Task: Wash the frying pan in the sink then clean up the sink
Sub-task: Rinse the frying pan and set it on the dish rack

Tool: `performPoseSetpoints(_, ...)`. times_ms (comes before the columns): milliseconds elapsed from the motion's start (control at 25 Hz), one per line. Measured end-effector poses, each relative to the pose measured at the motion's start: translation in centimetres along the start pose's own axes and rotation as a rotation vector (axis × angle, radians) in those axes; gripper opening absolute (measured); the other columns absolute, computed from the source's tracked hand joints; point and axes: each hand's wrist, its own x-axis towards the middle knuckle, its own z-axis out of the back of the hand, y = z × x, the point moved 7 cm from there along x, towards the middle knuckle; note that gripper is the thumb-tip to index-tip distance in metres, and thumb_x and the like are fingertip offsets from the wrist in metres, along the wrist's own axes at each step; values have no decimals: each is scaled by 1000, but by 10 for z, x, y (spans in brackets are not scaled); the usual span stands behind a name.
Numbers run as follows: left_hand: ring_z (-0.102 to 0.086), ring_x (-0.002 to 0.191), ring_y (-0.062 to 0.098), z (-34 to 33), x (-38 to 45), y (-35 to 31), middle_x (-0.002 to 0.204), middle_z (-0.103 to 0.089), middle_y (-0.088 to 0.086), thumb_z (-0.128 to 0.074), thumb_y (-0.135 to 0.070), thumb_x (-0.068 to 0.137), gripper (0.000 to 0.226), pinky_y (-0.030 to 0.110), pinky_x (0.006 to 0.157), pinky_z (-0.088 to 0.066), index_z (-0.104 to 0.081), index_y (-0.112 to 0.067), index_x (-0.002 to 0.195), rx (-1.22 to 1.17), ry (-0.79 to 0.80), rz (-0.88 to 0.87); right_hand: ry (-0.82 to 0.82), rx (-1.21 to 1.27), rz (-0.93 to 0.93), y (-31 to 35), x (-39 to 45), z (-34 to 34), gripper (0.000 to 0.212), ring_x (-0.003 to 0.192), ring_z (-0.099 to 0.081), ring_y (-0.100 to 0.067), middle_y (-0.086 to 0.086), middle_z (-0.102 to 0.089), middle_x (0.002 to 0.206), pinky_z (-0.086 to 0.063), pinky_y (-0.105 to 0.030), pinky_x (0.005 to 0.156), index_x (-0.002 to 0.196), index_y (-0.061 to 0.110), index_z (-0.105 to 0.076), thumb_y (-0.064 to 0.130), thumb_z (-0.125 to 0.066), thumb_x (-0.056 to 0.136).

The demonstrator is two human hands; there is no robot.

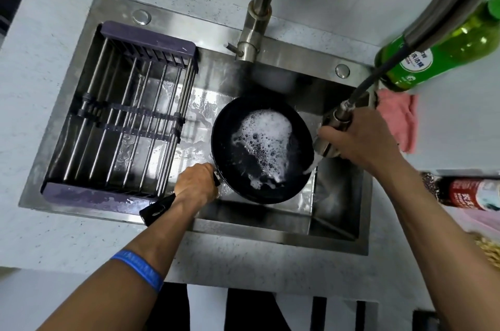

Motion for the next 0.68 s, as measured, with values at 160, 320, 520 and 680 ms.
performPoseSetpoints(160, -63, 101, 24, 1, 0, 0, 106, -66, 4, -66, -16, 87, 31, 31, 79, -50, -58, -19, 117, 1, -6, -8, 38, 160, 45, 25, -18, -24, 29, 53, -62, -21, -3, -63, 53, -49, -35, 56, 58, 9, -63, 24, -73, 81)
performPoseSetpoints(320, -59, 86, 19, 2, -2, -1, 100, -65, 2, -67, -17, 88, 29, 26, 74, -48, -58, -17, 116, 20, -13, -26, 119, 213, 86, 45, -23, -48, 30, 55, -63, -24, -7, -65, 57, -55, -42, 58, 63, 5, -63, 27, -71, 82)
performPoseSetpoints(520, -55, 76, 17, -1, 0, 1, 82, -56, 0, -67, -15, 88, 28, 24, 68, -45, -58, -16, 115, 17, -15, -25, 107, 212, 0, 35, -25, -42, 28, 46, -59, -7, 1, -64, 53, -46, -18, 49, 59, 12, -63, 22, -75, 82)
performPoseSetpoints(680, -64, 94, 22, -2, 1, -1, 100, -66, 4, -67, -18, 87, 28, 27, 76, -49, -59, -15, 114, 13, -7, -37, 166, 331, 82, 85, -14, -77, 23, 51, -67, -13, -3, -70, 60, -59, -35, 59, 68, 10, -68, 27, -74, 83)
